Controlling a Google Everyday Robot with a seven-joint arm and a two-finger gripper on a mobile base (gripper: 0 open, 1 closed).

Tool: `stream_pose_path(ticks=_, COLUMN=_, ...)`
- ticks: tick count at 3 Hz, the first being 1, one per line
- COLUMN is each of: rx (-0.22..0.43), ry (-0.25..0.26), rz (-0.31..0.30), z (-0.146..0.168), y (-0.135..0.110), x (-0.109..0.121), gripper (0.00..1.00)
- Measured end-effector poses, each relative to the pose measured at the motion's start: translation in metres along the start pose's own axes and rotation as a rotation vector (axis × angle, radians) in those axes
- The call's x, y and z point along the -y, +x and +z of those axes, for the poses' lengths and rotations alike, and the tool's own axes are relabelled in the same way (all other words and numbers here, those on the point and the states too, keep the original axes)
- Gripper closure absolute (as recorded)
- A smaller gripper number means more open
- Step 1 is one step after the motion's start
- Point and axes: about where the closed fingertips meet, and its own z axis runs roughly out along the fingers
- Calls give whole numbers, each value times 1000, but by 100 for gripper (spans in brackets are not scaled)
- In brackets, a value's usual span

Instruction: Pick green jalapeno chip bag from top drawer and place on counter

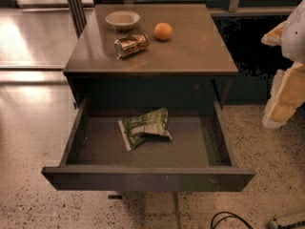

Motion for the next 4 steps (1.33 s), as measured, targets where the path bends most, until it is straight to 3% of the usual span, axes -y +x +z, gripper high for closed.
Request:
stream_pose_path(ticks=1, rx=0, ry=0, rz=0, z=0, y=0, x=0, gripper=0)
stream_pose_path(ticks=2, rx=14, ry=0, rz=-9, z=20, y=0, x=-2, gripper=0)
stream_pose_path(ticks=3, rx=87, ry=-28, rz=-44, z=76, y=-7, x=-9, gripper=0)
stream_pose_path(ticks=4, rx=177, ry=-16, rz=-92, z=123, y=-28, x=-7, gripper=0)
